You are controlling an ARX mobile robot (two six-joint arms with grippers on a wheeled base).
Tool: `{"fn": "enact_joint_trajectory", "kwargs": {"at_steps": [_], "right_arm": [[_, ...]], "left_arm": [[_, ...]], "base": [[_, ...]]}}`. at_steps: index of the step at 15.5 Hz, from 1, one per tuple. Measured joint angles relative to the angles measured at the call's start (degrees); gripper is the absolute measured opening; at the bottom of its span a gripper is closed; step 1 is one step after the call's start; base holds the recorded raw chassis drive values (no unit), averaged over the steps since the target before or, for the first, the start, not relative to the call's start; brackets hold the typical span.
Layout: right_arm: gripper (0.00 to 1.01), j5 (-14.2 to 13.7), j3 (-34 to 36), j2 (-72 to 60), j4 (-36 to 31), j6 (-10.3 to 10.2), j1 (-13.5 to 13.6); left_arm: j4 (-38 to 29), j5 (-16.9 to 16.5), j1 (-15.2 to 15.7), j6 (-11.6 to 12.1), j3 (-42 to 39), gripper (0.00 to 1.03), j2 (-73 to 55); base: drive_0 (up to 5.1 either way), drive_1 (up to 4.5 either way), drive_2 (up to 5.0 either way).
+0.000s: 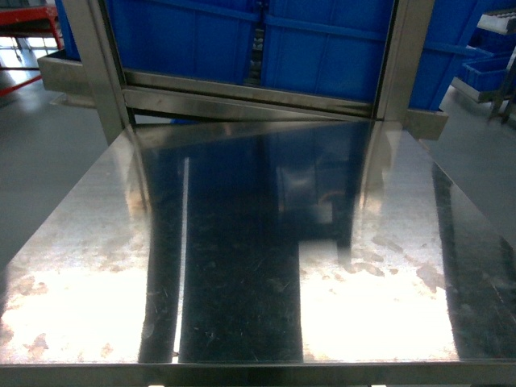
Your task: Pick capacitor and pack into box
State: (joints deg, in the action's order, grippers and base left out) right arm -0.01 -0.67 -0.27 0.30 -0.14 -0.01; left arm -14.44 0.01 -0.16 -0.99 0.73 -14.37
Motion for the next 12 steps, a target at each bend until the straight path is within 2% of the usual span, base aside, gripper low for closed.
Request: {"fn": "enact_joint_trajectory", "kwargs": {"at_steps": [6, 7, 8, 9, 12], "right_arm": [[0.98, 0.0, 0.0, 0.0, 0.0, 0.0, 0.0], [0.98, 0.0, 0.0, 0.0, 0.0, 0.0, 0.0], [0.98, 0.0, 0.0, 0.0, 0.0, 0.0, 0.0], [0.98, 0.0, 0.0, 0.0, 0.0, 0.0, 0.0], [0.98, 0.0, 0.0, 0.0, 0.0, 0.0, 0.0]], "left_arm": [[4.4, 0.0, 0.0, 0.0, 0.0, 0.43, 4.3], [6.3, 0.0, 0.0, 0.0, 0.0, 0.43, 5.6], [11.8, 0.0, 0.0, 0.0, 0.0, 0.43, 9.2], [14.4, -0.2, 0.0, 0.0, 0.0, 0.43, 10.9], [15.2, 0.0, 0.0, 0.0, 0.1, 0.43, 13.7]], "base": [[0.0, 0.00, 0.0], [0.0, 0.00, 0.0], [0.0, 0.00, 0.0], [0.0, 0.00, 0.0], [0.0, 0.00, 0.0]]}}
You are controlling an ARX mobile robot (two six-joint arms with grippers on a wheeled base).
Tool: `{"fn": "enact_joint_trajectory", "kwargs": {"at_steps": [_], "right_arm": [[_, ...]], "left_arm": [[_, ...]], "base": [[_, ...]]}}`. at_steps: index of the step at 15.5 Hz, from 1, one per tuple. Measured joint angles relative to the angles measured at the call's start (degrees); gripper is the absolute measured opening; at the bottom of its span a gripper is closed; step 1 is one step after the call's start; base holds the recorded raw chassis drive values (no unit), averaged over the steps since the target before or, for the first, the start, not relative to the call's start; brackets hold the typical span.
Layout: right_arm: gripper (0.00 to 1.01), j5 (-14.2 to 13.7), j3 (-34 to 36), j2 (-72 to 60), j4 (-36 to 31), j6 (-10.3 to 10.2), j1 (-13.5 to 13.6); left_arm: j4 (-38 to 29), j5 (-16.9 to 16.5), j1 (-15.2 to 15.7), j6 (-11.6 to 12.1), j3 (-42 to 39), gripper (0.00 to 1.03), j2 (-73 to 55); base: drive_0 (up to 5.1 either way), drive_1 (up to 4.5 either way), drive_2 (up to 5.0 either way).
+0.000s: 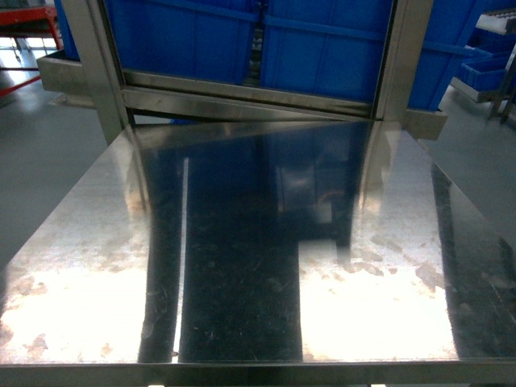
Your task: Pick capacitor and pack into box
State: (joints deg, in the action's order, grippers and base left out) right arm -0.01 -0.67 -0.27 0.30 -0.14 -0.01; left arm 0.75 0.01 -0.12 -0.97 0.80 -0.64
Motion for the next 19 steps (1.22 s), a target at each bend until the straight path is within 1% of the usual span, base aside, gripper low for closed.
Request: {"fn": "enact_joint_trajectory", "kwargs": {"at_steps": [19], "right_arm": [[0.98, 0.0, 0.0, 0.0, -0.1, 0.0, 0.0]], "left_arm": [[-0.4, 0.0, 0.0, 0.0, 0.0, 0.43, 0.0]], "base": [[0.0, 0.00, 0.0]]}}
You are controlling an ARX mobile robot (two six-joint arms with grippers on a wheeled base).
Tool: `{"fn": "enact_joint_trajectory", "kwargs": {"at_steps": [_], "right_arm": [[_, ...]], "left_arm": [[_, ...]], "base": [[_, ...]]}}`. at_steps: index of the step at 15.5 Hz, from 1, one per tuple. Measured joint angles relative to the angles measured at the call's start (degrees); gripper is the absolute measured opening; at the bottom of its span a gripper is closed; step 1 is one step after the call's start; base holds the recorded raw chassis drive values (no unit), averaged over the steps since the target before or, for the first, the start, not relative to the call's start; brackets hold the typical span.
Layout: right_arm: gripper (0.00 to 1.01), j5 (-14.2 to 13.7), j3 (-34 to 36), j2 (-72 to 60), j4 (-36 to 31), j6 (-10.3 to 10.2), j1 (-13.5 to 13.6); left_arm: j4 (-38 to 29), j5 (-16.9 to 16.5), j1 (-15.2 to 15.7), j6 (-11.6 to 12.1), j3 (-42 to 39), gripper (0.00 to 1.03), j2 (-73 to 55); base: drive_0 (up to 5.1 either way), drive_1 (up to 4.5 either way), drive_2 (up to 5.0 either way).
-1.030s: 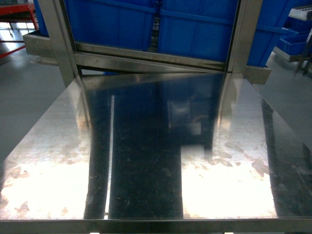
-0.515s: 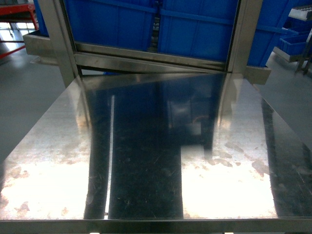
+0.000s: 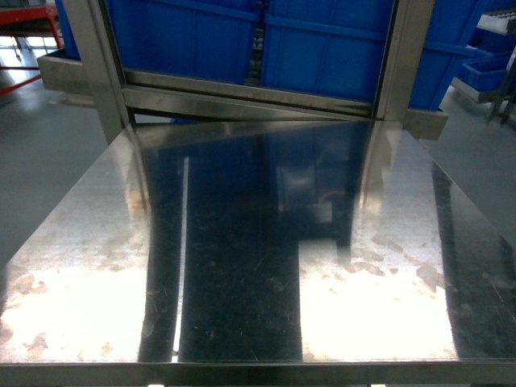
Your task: Pick capacitor and pack into box
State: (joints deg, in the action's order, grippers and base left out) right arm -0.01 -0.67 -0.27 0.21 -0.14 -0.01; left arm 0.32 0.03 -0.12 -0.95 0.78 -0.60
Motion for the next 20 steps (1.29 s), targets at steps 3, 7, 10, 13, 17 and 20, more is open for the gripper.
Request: {"fn": "enact_joint_trajectory", "kwargs": {"at_steps": [3, 7, 10, 13, 17, 20], "right_arm": [[0.98, 0.0, 0.0, 0.0, 0.0, 0.0, 0.0], [0.98, 0.0, 0.0, 0.0, 0.0, 0.0, 0.0], [0.98, 0.0, 0.0, 0.0, 0.1, 0.0, 0.0], [0.98, 0.0, 0.0, 0.0, 0.1, 0.0, 0.0], [0.98, 0.0, 0.0, 0.0, 0.1, 0.0, 0.0], [0.98, 0.0, 0.0, 0.0, 0.1, 0.0, 0.0]], "left_arm": [[-0.2, 0.0, 0.0, 0.0, 0.0, 0.43, 0.0], [-0.1, 0.0, 0.0, 0.0, 0.0, 0.43, 0.0], [0.0, 0.0, 0.0, 0.0, 0.0, 0.43, 0.0], [0.0, 0.0, 0.0, 0.1, 0.0, 0.43, 0.0], [0.0, 0.0, 0.0, 0.1, 0.0, 0.43, 0.0], [0.1, 0.0, 0.0, 0.1, 0.0, 0.43, 0.0]], "base": [[0.0, 0.00, 0.0], [0.0, 0.00, 0.0], [0.0, 0.00, 0.0], [0.0, 0.00, 0.0], [0.0, 0.00, 0.0], [0.0, 0.00, 0.0]]}}
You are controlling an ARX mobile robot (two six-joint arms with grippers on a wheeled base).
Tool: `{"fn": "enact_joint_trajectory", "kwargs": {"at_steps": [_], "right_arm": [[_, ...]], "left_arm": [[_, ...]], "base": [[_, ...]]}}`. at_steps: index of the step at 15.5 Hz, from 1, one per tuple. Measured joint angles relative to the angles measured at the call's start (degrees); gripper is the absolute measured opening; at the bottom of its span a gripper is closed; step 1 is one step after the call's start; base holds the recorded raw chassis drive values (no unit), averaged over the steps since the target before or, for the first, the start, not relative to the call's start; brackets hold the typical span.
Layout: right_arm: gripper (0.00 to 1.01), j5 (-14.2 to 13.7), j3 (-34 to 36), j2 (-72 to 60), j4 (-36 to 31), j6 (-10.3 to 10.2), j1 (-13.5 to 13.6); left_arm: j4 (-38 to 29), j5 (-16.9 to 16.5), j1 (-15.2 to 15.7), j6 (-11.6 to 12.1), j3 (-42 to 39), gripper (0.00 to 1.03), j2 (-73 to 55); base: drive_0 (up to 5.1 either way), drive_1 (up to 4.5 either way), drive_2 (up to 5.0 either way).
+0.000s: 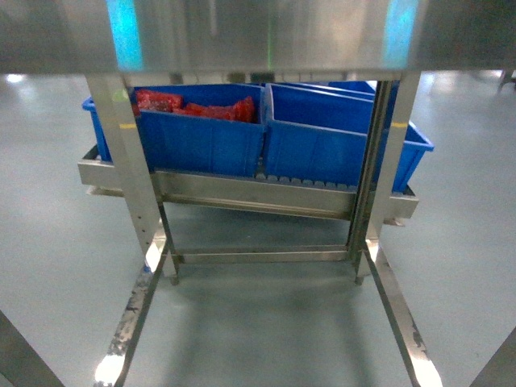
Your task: Pick capacitor and pack into box
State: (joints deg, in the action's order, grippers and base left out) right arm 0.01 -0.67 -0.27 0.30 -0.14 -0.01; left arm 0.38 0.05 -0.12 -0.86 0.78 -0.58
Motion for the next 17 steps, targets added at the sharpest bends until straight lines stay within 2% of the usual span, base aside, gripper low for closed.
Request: {"fn": "enact_joint_trajectory", "kwargs": {"at_steps": [11, 17], "right_arm": [[0.98, 0.0, 0.0, 0.0, 0.0, 0.0, 0.0], [0.98, 0.0, 0.0, 0.0, 0.0, 0.0, 0.0]], "left_arm": [[0.0, 0.0, 0.0, 0.1, 0.0, 0.43, 0.0], [0.0, 0.0, 0.0, 0.1, 0.0, 0.43, 0.0]], "base": [[0.0, 0.00, 0.0], [-4.7, 3.63, 1.1]]}}
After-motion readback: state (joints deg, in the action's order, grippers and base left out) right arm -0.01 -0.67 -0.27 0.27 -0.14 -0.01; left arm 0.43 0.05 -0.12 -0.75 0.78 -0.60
